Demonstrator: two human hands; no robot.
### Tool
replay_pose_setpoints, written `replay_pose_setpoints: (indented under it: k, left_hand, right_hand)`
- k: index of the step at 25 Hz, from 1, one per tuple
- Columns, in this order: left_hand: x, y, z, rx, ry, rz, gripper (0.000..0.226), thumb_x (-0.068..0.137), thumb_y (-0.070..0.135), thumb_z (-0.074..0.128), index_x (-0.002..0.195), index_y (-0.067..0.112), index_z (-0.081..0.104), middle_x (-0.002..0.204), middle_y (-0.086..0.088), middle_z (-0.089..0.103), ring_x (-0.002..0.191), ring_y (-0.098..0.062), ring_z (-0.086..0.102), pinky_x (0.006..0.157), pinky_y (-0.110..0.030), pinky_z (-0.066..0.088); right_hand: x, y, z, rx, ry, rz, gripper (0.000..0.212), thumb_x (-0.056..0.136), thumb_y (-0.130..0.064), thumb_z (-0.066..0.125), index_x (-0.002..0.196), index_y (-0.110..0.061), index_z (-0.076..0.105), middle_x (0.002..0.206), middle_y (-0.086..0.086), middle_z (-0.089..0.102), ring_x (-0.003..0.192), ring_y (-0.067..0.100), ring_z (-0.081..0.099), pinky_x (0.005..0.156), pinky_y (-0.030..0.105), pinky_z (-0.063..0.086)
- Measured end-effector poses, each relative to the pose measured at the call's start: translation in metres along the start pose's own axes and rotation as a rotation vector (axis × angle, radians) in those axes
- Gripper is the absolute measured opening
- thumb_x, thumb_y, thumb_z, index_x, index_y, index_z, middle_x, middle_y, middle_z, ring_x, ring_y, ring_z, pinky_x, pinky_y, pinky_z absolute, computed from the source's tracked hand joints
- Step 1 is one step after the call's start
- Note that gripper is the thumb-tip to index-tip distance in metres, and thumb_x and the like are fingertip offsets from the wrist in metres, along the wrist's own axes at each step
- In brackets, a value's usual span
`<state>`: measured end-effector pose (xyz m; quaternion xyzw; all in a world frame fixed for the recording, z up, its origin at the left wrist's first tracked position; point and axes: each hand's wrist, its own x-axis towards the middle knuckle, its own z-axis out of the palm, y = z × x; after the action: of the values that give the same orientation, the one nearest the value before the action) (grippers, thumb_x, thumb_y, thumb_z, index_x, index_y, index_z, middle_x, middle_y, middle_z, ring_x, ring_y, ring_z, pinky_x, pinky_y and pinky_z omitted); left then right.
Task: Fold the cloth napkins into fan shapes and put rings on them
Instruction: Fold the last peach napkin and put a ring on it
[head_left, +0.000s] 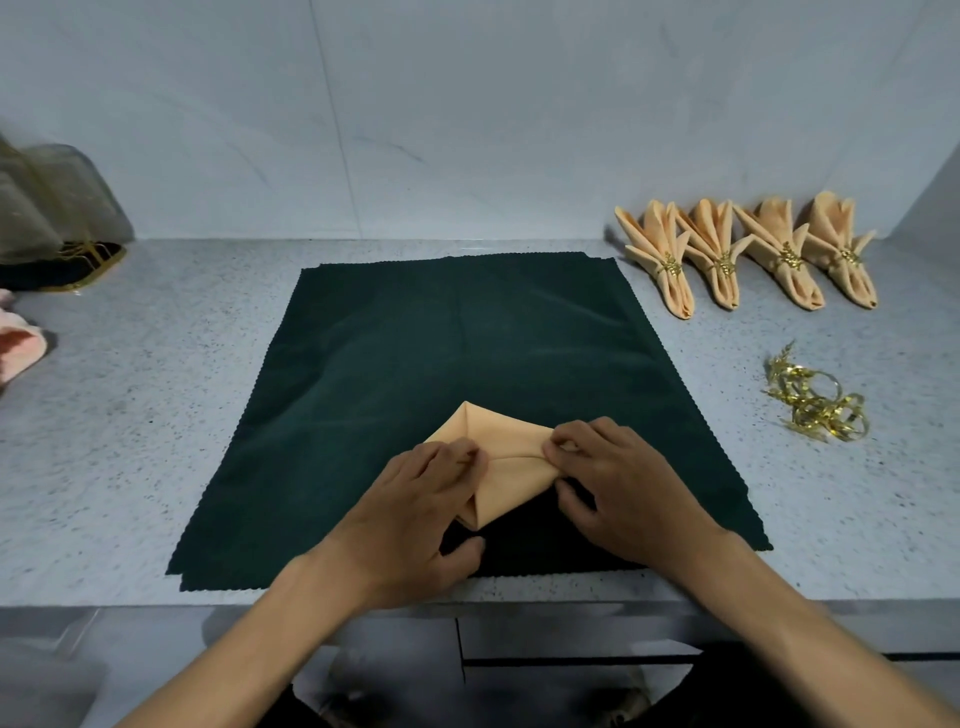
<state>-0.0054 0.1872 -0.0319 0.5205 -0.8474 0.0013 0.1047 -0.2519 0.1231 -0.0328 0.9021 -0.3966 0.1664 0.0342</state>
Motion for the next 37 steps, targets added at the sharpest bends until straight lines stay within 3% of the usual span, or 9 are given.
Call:
replay_pose_setpoints:
  k: [10, 14, 19, 23, 26, 30, 32, 34, 37]
  left_hand:
    - [0.02, 0.016, -0.004, 0.139, 0.031, -0.112, 0.067, 0.087, 0.065, 0.033, 0.116, 0.011, 0.061, 0.111, -0.001, 0.055, 0.09, -0.021, 0.049, 0.078, -0.037, 0.047]
    - [0.025, 0.012, 0.001, 0.116, 0.09, -0.122, 0.043, 0.074, 0.036, 0.04, 0.096, 0.013, 0.069, 0.097, 0.001, 0.059, 0.077, -0.019, 0.051, 0.065, -0.032, 0.047]
    - [0.04, -0.001, -0.001, -0.182, 0.199, -0.239, 0.019, 0.073, 0.015, 0.056, 0.081, 0.015, 0.073, 0.082, 0.004, 0.062, 0.071, -0.021, 0.052, 0.062, -0.039, 0.047]
    - [0.06, 0.001, -0.064, -0.456, 0.029, -0.417, 0.028, 0.069, 0.034, 0.065, 0.055, 0.017, 0.048, 0.055, 0.007, 0.051, 0.061, -0.022, 0.05, 0.058, -0.029, 0.035]
    - [0.086, -0.008, -0.092, -0.978, -0.335, -0.681, 0.01, 0.075, 0.017, 0.075, 0.075, 0.012, 0.067, 0.075, -0.006, 0.074, 0.069, -0.022, 0.071, 0.063, -0.028, 0.052]
    - [0.109, -0.015, -0.063, -1.015, -0.556, -0.83, 0.023, 0.078, 0.008, 0.071, 0.1, 0.003, 0.068, 0.087, -0.012, 0.075, 0.083, -0.03, 0.072, 0.067, -0.032, 0.057]
    - [0.118, -0.016, -0.055, -0.981, -0.535, -0.824, 0.027, 0.077, 0.011, 0.072, 0.102, 0.004, 0.068, 0.086, -0.01, 0.075, 0.079, -0.027, 0.071, 0.064, -0.03, 0.056]
    - [0.121, -0.023, -0.055, -0.924, -0.546, -0.789, 0.027, 0.076, 0.017, 0.074, 0.099, 0.007, 0.068, 0.09, -0.01, 0.075, 0.083, -0.026, 0.072, 0.07, -0.033, 0.057]
    - [0.113, -0.023, -0.053, -0.41, -0.417, -0.646, 0.032, 0.074, 0.033, 0.073, 0.1, 0.014, 0.066, 0.099, -0.004, 0.072, 0.093, -0.025, 0.067, 0.077, -0.037, 0.054]
  right_hand:
    - [0.007, 0.0, -0.001, 0.056, 0.07, 0.076, 0.033, 0.08, -0.022, 0.042, 0.093, -0.019, 0.072, 0.1, -0.009, 0.061, 0.08, 0.019, 0.053, 0.056, 0.03, 0.05]
    - [0.0, 0.009, 0.008, 0.041, 0.096, -0.005, 0.025, 0.088, -0.015, 0.048, 0.103, -0.014, 0.069, 0.108, -0.006, 0.063, 0.084, 0.021, 0.053, 0.068, 0.032, 0.052]
    - [0.016, 0.004, 0.005, 0.108, 0.099, 0.121, 0.018, 0.095, -0.019, 0.04, 0.086, -0.015, 0.055, 0.087, -0.003, 0.053, 0.073, 0.019, 0.044, 0.063, 0.039, 0.046]
    - [0.029, 0.009, -0.06, 0.502, -0.253, 0.254, 0.018, 0.101, -0.024, 0.047, 0.087, -0.016, 0.053, 0.084, -0.001, 0.056, 0.077, 0.014, 0.051, 0.069, 0.03, 0.04]
    - [0.044, 0.031, -0.097, 0.882, -0.545, 0.45, 0.019, 0.096, -0.02, 0.061, 0.113, -0.028, 0.058, 0.092, 0.002, 0.071, 0.079, 0.011, 0.061, 0.073, 0.028, 0.046]
    - [0.05, 0.023, -0.055, 0.514, -0.402, 0.449, 0.044, 0.098, -0.026, 0.054, 0.141, -0.026, 0.046, 0.113, -0.007, 0.067, 0.101, 0.01, 0.061, 0.091, 0.029, 0.047]
    - [0.036, 0.002, -0.025, 0.414, -0.25, 0.351, 0.051, 0.104, -0.035, 0.039, 0.153, -0.024, 0.028, 0.152, -0.006, 0.042, 0.138, 0.012, 0.038, 0.114, 0.029, 0.027]
    - [0.026, -0.014, -0.005, 0.278, -0.277, 0.246, 0.058, 0.105, -0.044, 0.02, 0.158, -0.026, 0.008, 0.164, -0.01, 0.01, 0.15, 0.008, 0.006, 0.12, 0.026, 0.0]
    - [0.024, -0.016, 0.012, 0.111, -0.287, 0.246, 0.063, 0.099, -0.05, 0.002, 0.158, -0.026, 0.0, 0.165, -0.011, -0.002, 0.151, 0.009, -0.007, 0.12, 0.028, -0.01]
